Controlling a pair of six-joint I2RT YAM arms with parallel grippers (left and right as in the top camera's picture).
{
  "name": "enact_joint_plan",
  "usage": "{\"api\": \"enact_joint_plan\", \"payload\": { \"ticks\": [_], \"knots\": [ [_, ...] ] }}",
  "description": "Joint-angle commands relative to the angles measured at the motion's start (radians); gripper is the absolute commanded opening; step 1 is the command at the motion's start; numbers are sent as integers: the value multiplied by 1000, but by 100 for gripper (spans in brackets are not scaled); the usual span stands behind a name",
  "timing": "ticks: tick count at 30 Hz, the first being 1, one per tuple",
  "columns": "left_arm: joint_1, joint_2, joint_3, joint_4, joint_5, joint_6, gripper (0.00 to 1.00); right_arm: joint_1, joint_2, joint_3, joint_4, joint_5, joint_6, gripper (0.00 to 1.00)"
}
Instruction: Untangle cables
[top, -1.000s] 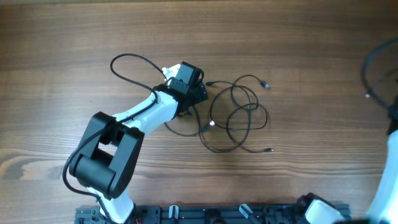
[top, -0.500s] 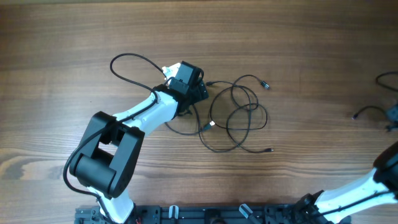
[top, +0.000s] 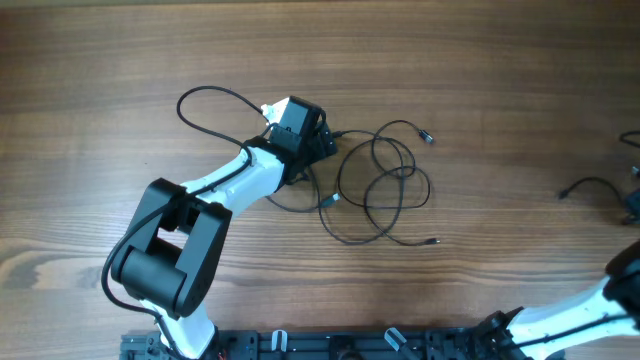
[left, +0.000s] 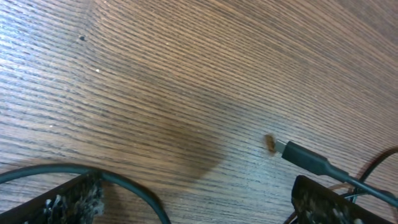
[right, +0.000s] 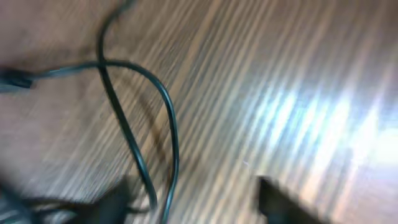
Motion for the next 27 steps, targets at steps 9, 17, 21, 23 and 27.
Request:
{"api": "enact_joint_plan", "payload": {
  "ticks": [9, 17, 21, 23, 27],
  "knots": [
    [2, 49, -21, 13, 72, -10, 100, 79, -468, 41, -111, -504, 1, 100],
    [2, 49, -21, 13, 73, -10, 100, 286, -494, 23, -276, -804, 79, 100],
    [2, 49, -21, 13, 73, -10, 100, 470, -494, -24, -327, -803, 79, 100],
    [2, 49, -21, 13, 73, -10, 100, 567, -494, -48, -345, -803, 79, 100],
    [2, 49, -21, 17, 61, -9, 100, 748, -494, -106, -353, -778, 174, 100]
  ]
}}
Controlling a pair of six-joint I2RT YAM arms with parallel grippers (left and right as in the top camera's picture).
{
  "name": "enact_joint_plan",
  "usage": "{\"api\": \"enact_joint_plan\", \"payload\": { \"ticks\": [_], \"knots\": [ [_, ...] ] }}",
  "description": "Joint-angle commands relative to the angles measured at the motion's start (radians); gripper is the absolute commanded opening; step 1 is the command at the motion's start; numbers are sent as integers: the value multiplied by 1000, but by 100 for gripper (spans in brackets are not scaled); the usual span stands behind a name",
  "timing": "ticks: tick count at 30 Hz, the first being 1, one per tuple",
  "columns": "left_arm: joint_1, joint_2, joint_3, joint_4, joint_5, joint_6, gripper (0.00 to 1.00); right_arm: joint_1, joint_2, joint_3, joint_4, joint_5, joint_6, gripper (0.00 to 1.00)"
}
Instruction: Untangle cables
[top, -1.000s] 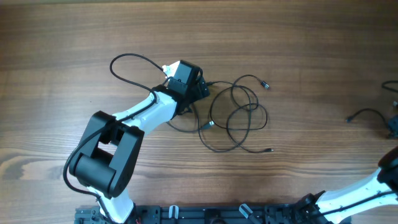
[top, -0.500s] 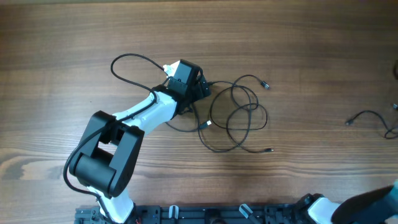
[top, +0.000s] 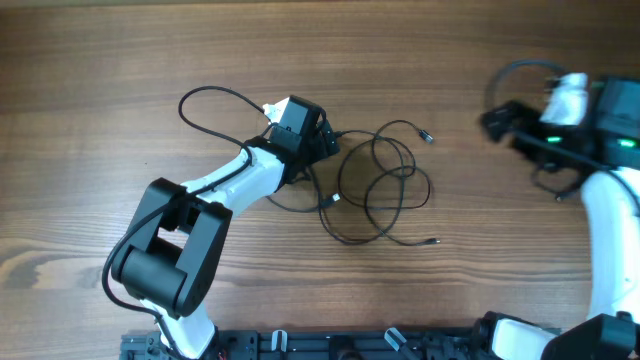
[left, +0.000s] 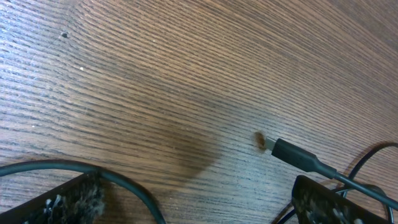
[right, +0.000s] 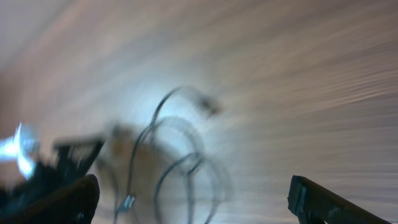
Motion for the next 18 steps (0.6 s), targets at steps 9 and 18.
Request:
{"api": "enact_joint_plan", "payload": {
  "ticks": [9, 18],
  "knots": [
    [40, 3, -21, -24, 135, 3, 100, 371, -5, -199, -66, 161, 624, 100],
    [222, -270, -21, -301, 137, 24, 100, 507, 2, -449, 246, 161, 747, 96]
  ]
}}
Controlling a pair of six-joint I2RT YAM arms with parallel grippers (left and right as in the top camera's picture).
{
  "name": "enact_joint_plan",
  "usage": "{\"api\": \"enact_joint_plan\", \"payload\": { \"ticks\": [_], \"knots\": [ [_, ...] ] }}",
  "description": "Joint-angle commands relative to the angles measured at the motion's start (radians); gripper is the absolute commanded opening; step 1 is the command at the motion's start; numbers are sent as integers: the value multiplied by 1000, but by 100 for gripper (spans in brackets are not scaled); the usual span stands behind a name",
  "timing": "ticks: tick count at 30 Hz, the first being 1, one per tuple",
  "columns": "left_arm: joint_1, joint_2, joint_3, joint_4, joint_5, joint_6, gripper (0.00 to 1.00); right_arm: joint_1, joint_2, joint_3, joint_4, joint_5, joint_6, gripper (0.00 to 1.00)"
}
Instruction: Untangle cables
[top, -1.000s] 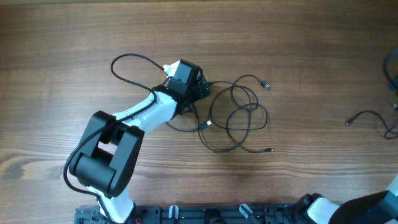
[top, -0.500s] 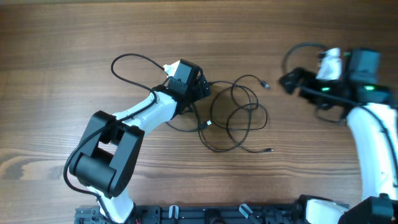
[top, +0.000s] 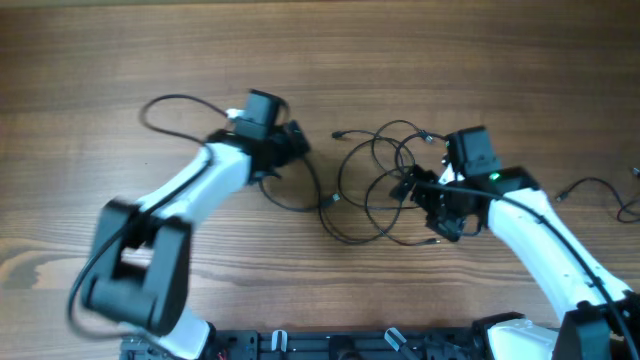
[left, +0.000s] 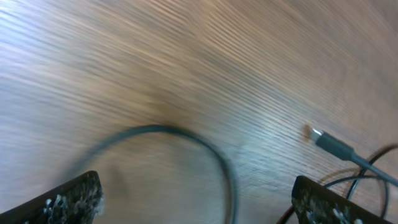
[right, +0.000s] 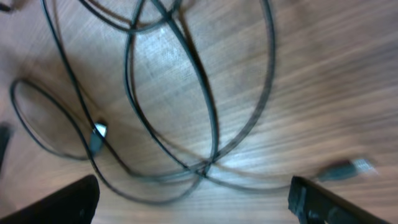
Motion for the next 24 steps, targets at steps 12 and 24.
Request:
{"api": "enact_joint_plan", "payload": {
  "ticks": [12, 24],
  "knots": [
    [74, -278, -17, -428, 14, 16, 100, 26, 13, -230, 653, -84, 122, 4],
    [-130, -262, -112, -241, 13, -197, 100, -127, -334, -102, 772, -254, -15, 4]
  ]
}}
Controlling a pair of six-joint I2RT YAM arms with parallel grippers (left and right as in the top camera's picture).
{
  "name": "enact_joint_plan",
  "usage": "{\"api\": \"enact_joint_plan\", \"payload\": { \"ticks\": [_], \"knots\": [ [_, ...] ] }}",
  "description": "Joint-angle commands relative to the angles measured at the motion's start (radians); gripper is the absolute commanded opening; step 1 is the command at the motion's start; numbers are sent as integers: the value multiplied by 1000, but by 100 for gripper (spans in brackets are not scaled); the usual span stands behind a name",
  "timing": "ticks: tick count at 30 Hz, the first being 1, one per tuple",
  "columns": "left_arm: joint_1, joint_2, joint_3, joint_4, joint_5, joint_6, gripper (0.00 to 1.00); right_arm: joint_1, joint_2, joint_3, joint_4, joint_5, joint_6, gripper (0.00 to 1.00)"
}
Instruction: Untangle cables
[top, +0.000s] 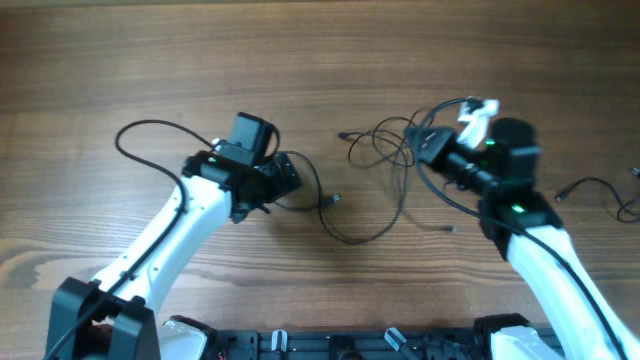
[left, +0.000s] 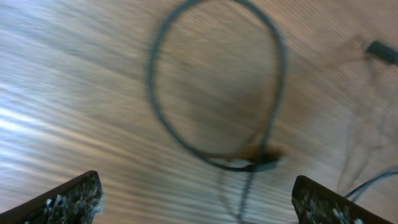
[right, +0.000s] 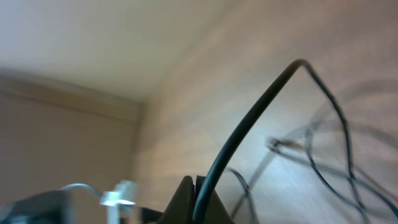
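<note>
Thin black cables (top: 384, 146) lie tangled at mid-table, with a low loop (top: 352, 236) sagging toward the front. My right gripper (top: 430, 145) is shut on one strand and holds it off the table. That strand (right: 261, 112) rises from the closed fingertips (right: 186, 198) in the right wrist view. My left gripper (top: 278, 180) stands open left of the tangle, its fingers (left: 68, 199) far apart. A blurred cable loop (left: 214, 81) lies ahead of it. A long strand (top: 150, 128) curls off to the left from under the left gripper.
Another black cable (top: 590, 186) lies at the far right edge of the wooden table (top: 320, 60). A small plug (top: 335, 198) rests between the two grippers. The arm bases stand along the front edge (top: 330, 345).
My right gripper was open low over the tangle; now it is shut on a strand and stands higher and farther back. The left gripper has moved nearer and left, and the left strand shifted with it.
At first my left gripper sat open at the tangle's left side and my right arm was off at the right edge. The right gripper was then at the back right, then open over the tangle. Now it holds a strand and the tangle is stretched wider.
</note>
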Motion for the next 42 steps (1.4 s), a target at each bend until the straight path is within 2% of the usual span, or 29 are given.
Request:
{"api": "enact_joint_plan", "payload": {
  "ticks": [1, 5, 7, 9, 15, 19, 21, 22, 23, 26, 29, 32, 36, 42],
  "knots": [
    [-75, 20, -24, 90, 11, -139, 100, -23, -101, 18, -6, -57, -81, 4],
    [-136, 61, -25, 113, 13, -244, 100, -23, -161, 18, -34, -56, -139, 4],
    [-164, 84, -25, 108, 31, -274, 90, -23, -167, 18, -52, -53, -166, 4],
    [-193, 115, -25, 109, 62, -308, 86, -23, -163, 18, -74, -48, -188, 4],
    [-268, 227, -25, 126, 121, -342, 85, -23, -159, 18, -135, 0, -208, 4],
    [-299, 275, -25, 149, 122, -341, 57, -23, -159, 18, -134, 13, -212, 4],
    [-299, 283, -25, 150, 106, -333, 34, -23, -159, 18, -135, 21, -214, 4],
    [-289, 283, -25, 150, 85, -294, 15, -23, -159, 18, -142, 42, -214, 4],
    [-273, 278, -23, 146, 71, -248, 4, -23, -159, 18, -159, 80, -219, 4],
    [-177, 255, 3, 69, 5, -138, 4, -23, -159, 18, -201, 205, -303, 4],
    [7, 212, 35, -69, -61, -137, 4, -40, -160, 18, -276, 465, -340, 4],
    [189, 184, 37, -122, -51, -137, 4, -103, -160, 18, -351, 609, -309, 4],
    [466, 187, 37, -175, -14, -137, 4, -285, -159, 18, -448, 631, -229, 4],
    [792, 187, 37, -180, 29, -41, 4, -578, -159, 18, -468, 493, -263, 4]
  ]
}}
